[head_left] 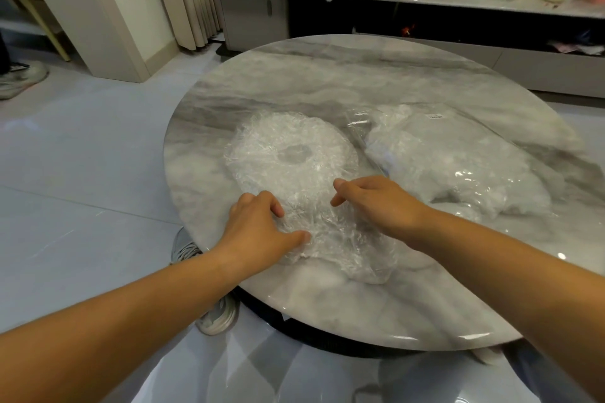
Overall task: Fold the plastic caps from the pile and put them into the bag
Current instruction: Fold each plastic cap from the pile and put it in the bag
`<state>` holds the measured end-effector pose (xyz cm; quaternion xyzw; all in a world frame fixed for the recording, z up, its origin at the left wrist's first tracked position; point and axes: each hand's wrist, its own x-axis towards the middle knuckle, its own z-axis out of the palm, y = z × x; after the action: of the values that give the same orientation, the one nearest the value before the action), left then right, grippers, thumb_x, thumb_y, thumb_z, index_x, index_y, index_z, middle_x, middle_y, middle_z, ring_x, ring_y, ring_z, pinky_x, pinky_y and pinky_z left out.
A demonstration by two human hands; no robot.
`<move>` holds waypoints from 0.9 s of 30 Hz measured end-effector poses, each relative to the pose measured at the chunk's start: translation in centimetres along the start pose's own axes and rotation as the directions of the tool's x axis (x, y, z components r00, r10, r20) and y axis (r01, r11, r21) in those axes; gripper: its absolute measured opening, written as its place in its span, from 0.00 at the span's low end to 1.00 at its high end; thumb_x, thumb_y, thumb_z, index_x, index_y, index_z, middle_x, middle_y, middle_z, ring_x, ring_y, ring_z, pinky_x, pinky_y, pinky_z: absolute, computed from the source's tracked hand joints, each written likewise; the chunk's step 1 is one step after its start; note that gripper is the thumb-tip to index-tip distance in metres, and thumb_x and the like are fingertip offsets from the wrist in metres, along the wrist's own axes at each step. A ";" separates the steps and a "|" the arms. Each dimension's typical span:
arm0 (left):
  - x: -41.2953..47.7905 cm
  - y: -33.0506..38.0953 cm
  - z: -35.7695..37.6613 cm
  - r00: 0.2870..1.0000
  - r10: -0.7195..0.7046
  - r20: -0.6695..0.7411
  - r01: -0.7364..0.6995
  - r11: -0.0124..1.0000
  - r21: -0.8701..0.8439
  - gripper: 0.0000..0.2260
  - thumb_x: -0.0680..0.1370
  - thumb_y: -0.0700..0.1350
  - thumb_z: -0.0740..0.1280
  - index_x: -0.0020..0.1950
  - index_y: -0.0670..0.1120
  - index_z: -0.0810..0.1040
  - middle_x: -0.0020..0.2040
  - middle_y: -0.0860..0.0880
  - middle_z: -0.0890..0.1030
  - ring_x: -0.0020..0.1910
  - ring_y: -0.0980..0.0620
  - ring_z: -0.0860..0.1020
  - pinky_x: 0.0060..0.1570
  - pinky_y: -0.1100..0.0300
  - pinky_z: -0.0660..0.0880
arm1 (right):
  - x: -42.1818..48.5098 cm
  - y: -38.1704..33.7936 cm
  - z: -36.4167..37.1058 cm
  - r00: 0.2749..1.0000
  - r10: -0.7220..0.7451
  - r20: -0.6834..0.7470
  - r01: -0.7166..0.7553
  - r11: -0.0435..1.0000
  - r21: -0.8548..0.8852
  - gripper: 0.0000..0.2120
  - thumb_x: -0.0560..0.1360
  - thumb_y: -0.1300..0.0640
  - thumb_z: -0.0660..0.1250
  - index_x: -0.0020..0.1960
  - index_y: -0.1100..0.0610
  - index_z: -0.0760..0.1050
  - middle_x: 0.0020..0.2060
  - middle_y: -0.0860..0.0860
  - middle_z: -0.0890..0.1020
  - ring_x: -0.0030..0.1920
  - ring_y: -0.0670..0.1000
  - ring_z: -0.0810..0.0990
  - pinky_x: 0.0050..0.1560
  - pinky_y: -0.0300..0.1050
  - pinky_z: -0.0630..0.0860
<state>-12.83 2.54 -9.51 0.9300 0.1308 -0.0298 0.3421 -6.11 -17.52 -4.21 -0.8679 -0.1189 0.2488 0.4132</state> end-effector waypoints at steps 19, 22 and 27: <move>0.9 -0.4 -3.8 0.946 -0.036 0.321 0.112 0.968 -0.224 0.26 0.68 0.45 0.81 0.62 0.50 0.75 0.58 0.49 0.75 0.47 0.55 0.76 0.52 0.60 0.78 | -4.0 3.1 2.3 0.761 -0.600 0.248 0.640 0.633 -0.435 0.24 0.84 0.47 0.53 0.49 0.58 0.84 0.51 0.47 0.85 0.51 0.48 0.80 0.60 0.42 0.70; 0.7 0.0 -5.8 0.887 -0.020 0.461 0.142 0.963 -0.231 0.32 0.63 0.50 0.84 0.63 0.53 0.76 0.59 0.49 0.77 0.51 0.55 0.78 0.59 0.58 0.78 | -4.3 4.2 3.0 0.760 -0.572 0.309 0.640 0.573 -0.512 0.24 0.85 0.44 0.51 0.52 0.52 0.83 0.58 0.41 0.83 0.54 0.45 0.76 0.61 0.44 0.71; -0.4 1.6 -4.8 0.934 -0.089 0.347 0.069 0.995 0.069 0.34 0.60 0.75 0.71 0.56 0.55 0.75 0.44 0.55 0.80 0.42 0.58 0.79 0.41 0.61 0.73 | -4.9 4.4 3.4 0.771 -0.533 0.349 0.624 0.521 -0.583 0.25 0.84 0.40 0.49 0.55 0.52 0.81 0.57 0.43 0.82 0.55 0.47 0.76 0.59 0.45 0.72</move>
<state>-12.95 4.36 -4.77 0.9130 0.1044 -0.2119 0.3325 -12.03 -20.07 -7.84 -0.8479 -0.5077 0.0910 0.1230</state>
